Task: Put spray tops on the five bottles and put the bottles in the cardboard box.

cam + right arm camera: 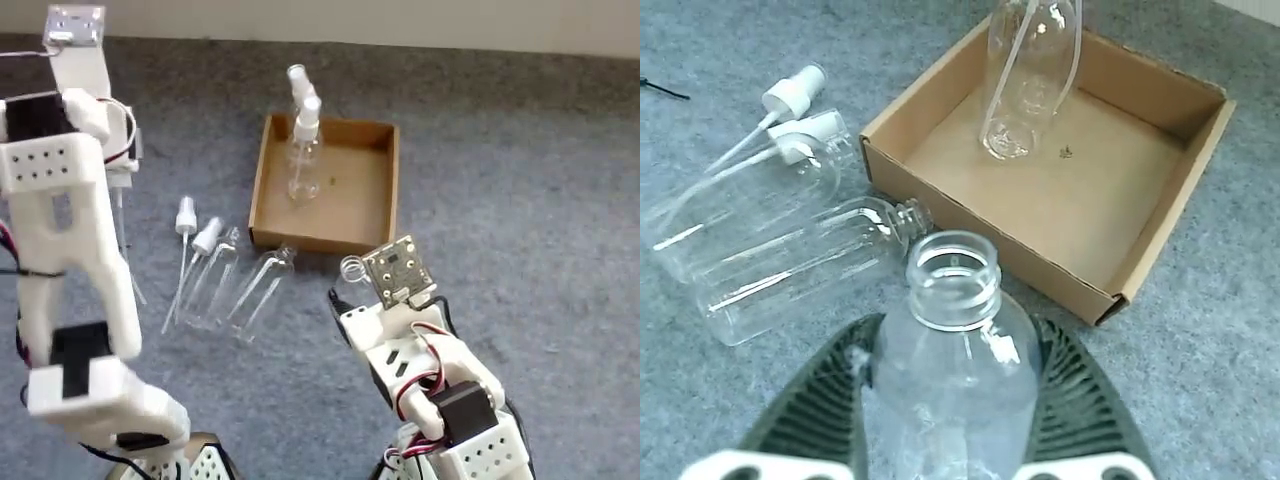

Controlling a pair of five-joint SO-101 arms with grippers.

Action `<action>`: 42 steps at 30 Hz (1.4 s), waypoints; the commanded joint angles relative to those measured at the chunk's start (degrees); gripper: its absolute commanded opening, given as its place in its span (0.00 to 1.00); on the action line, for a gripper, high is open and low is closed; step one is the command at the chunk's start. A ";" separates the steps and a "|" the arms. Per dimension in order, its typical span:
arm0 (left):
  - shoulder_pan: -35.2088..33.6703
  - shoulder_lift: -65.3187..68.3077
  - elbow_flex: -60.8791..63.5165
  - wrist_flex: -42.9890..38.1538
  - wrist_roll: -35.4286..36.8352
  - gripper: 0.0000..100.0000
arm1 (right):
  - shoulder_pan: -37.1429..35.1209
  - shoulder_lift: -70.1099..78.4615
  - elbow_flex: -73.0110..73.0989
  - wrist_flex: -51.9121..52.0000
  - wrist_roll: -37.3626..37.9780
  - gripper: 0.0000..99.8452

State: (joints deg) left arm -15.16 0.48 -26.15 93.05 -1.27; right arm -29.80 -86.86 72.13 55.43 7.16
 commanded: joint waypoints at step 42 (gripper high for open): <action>48.04 -35.74 25.19 -33.32 3.34 0.03 | -6.37 -18.33 16.92 -17.01 -0.88 0.00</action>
State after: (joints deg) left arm 32.22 -34.07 -1.01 61.23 1.89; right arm -35.96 -104.53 89.45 38.81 6.81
